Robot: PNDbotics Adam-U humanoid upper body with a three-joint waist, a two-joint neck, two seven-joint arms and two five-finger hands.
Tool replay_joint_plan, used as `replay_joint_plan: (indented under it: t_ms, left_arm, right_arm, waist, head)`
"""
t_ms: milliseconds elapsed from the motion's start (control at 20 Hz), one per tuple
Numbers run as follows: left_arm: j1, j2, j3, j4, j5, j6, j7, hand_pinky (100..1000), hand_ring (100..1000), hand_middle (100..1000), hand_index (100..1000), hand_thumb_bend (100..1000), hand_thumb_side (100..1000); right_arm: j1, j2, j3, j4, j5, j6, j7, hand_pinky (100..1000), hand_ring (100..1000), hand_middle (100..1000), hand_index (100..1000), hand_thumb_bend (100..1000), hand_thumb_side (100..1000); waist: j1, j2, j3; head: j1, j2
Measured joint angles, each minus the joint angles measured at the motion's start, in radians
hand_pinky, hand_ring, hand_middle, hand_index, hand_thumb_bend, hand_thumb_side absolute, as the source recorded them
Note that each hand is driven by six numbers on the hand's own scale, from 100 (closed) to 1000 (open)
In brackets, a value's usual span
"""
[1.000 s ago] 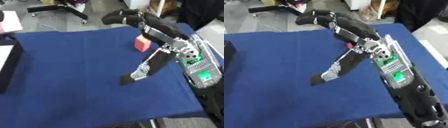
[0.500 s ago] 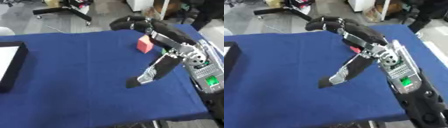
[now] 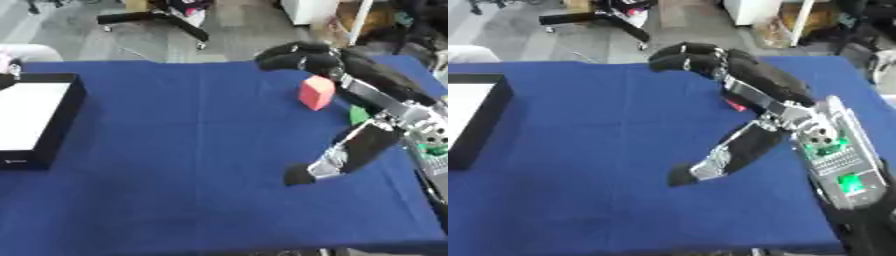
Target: Pick up the objects with one hand, pass them to the other hand, and then place them into the box on the other side of the table.
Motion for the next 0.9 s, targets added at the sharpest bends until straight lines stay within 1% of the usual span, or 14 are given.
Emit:
replay_joint_plan:
  t_ms: [250, 300, 350, 550, 600, 700, 750, 800, 850, 900]
  left_arm:
    - [0.000, -0.025, -0.001, 0.043, -0.081, -0.005, -0.027, 720, 475, 358, 663, 292, 306]
    - [0.000, -0.026, -0.003, 0.049, -0.094, -0.005, -0.035, 726, 493, 400, 684, 306, 311]
    - [0.000, -0.026, -0.004, 0.055, -0.105, -0.006, -0.045, 726, 494, 405, 688, 308, 312]
    - [0.002, -0.026, -0.004, 0.077, -0.144, -0.010, -0.085, 760, 588, 530, 774, 362, 367]
    - [0.002, -0.026, -0.003, 0.080, -0.152, -0.011, -0.094, 791, 667, 618, 833, 432, 443]
    - [0.004, -0.025, 0.002, 0.084, -0.164, -0.013, -0.109, 830, 752, 726, 901, 576, 611]
    - [0.005, -0.025, 0.003, 0.084, -0.169, -0.013, -0.116, 845, 775, 757, 917, 623, 655]
    - [0.007, -0.024, 0.007, 0.084, -0.174, -0.012, -0.121, 870, 818, 809, 943, 712, 717]
    - [0.010, -0.023, 0.008, 0.083, -0.180, -0.011, -0.123, 884, 839, 835, 956, 753, 745]
    - [0.012, -0.020, 0.010, 0.083, -0.188, -0.009, -0.124, 910, 884, 887, 985, 836, 789]
  right_arm:
    - [0.002, 0.001, 0.005, 0.000, 0.000, 0.002, 0.008, 866, 940, 876, 902, 758, 556]
    - [0.004, 0.002, 0.006, 0.000, 0.000, 0.003, 0.010, 866, 940, 876, 902, 759, 552]
    - [0.006, 0.002, 0.006, 0.000, 0.000, 0.004, 0.010, 866, 940, 876, 902, 758, 554]
    - [0.010, 0.002, 0.006, 0.000, 0.000, 0.006, 0.014, 866, 941, 876, 901, 758, 553]
    - [0.010, 0.002, 0.006, 0.000, 0.000, 0.007, 0.015, 866, 941, 876, 901, 758, 553]
    - [0.011, 0.002, 0.006, 0.000, 0.000, 0.008, 0.016, 866, 942, 876, 901, 757, 552]
    - [0.013, 0.002, 0.006, 0.000, 0.000, 0.008, 0.016, 866, 942, 876, 901, 757, 552]
    - [0.015, 0.002, 0.006, 0.000, 0.000, 0.008, 0.016, 866, 942, 876, 900, 758, 551]
    - [0.016, 0.002, 0.006, 0.000, 0.000, 0.008, 0.016, 866, 942, 876, 900, 758, 551]
    - [0.018, 0.002, 0.006, 0.000, 0.000, 0.008, 0.017, 866, 943, 876, 901, 759, 551]
  waist:
    - [0.001, 0.000, -0.003]
    - [0.001, 0.000, -0.004]
    - [0.001, 0.000, -0.005]
    - [0.003, 0.000, -0.005]
    - [0.004, 0.000, -0.006]
    - [0.004, 0.000, -0.005]
    - [0.004, 0.000, -0.005]
    - [0.004, 0.000, -0.005]
    - [0.004, 0.000, -0.005]
    - [0.004, 0.000, -0.005]
  head:
    - [0.087, 0.000]
    - [0.101, 0.000]
    - [0.115, 0.000]
    - [0.154, 0.000]
    - [0.160, 0.000]
    - [0.169, 0.000]
    - [0.171, 0.000]
    - [0.173, 0.000]
    - [0.176, 0.000]
    - [0.178, 0.000]
